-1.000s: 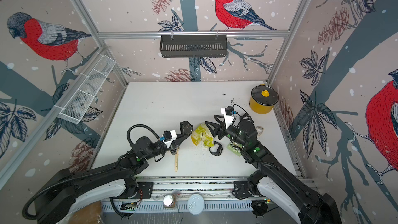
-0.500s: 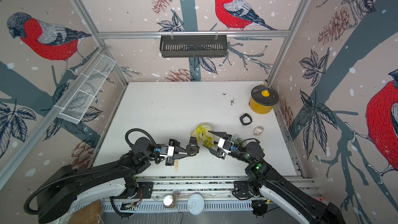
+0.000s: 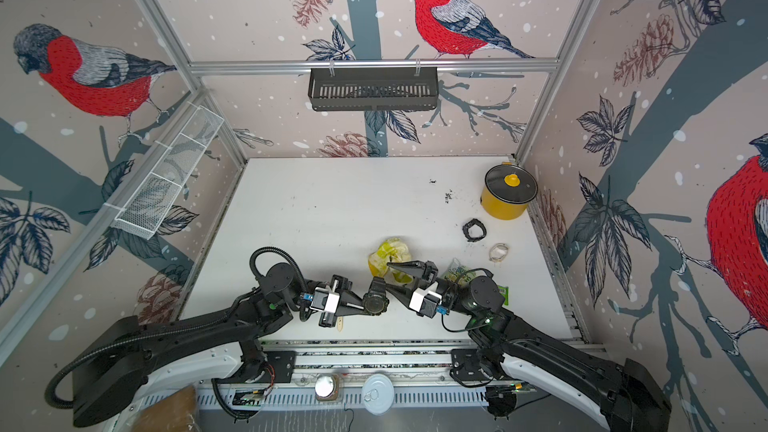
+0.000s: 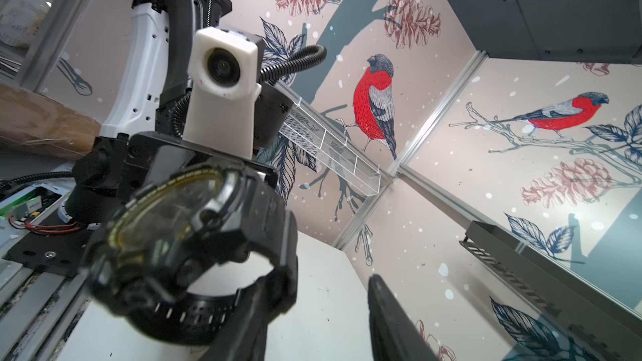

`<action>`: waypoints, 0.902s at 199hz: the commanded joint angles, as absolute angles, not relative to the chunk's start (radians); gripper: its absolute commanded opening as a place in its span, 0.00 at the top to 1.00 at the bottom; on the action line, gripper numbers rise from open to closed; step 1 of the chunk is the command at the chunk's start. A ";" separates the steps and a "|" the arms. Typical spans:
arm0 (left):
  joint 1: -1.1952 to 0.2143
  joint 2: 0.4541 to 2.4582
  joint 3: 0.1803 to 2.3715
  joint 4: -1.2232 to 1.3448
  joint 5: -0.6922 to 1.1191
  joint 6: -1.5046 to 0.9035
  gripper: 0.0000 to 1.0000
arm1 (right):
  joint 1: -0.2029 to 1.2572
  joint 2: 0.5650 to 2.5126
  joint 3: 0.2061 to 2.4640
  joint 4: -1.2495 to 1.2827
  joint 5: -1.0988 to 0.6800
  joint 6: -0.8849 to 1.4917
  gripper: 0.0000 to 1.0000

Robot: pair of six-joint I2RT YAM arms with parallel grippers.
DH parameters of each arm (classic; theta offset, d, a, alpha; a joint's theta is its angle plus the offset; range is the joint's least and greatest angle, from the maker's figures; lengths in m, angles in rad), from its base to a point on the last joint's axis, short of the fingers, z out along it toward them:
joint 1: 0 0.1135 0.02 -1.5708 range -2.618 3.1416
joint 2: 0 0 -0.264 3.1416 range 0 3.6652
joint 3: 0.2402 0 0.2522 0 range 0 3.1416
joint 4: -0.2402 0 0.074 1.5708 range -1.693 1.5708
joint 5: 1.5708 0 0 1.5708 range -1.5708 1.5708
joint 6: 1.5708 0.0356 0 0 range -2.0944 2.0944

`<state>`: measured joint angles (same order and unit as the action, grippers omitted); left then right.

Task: Wipe the watch dial
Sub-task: Place the watch at the center of the board.

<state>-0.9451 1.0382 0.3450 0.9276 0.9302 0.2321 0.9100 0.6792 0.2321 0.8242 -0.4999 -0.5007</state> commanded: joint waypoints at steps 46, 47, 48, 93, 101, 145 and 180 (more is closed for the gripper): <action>-0.947 1.081 0.379 0.922 0.973 0.279 1.00 | 0.928 0.746 0.309 0.811 -0.581 -0.504 0.83; -0.947 1.082 0.379 0.922 0.974 0.280 1.00 | 0.928 0.747 0.309 0.810 -0.581 -0.504 0.84; -0.947 1.083 0.380 0.921 0.974 0.280 1.00 | 0.928 0.748 0.309 0.809 -0.583 -0.503 0.86; -0.948 1.101 0.380 0.940 0.879 0.247 0.95 | 0.877 0.769 0.307 0.828 -0.557 -0.433 0.98; -0.948 1.098 0.375 0.940 0.850 0.239 0.94 | 0.842 0.770 0.307 0.821 -0.548 -0.411 0.98; -0.948 1.056 0.336 0.919 0.654 0.209 0.54 | 0.596 0.788 0.319 0.740 -0.456 -0.310 0.99; -0.946 1.015 0.299 0.892 0.516 0.224 0.51 | 0.367 0.859 0.355 0.660 -0.348 -0.152 0.99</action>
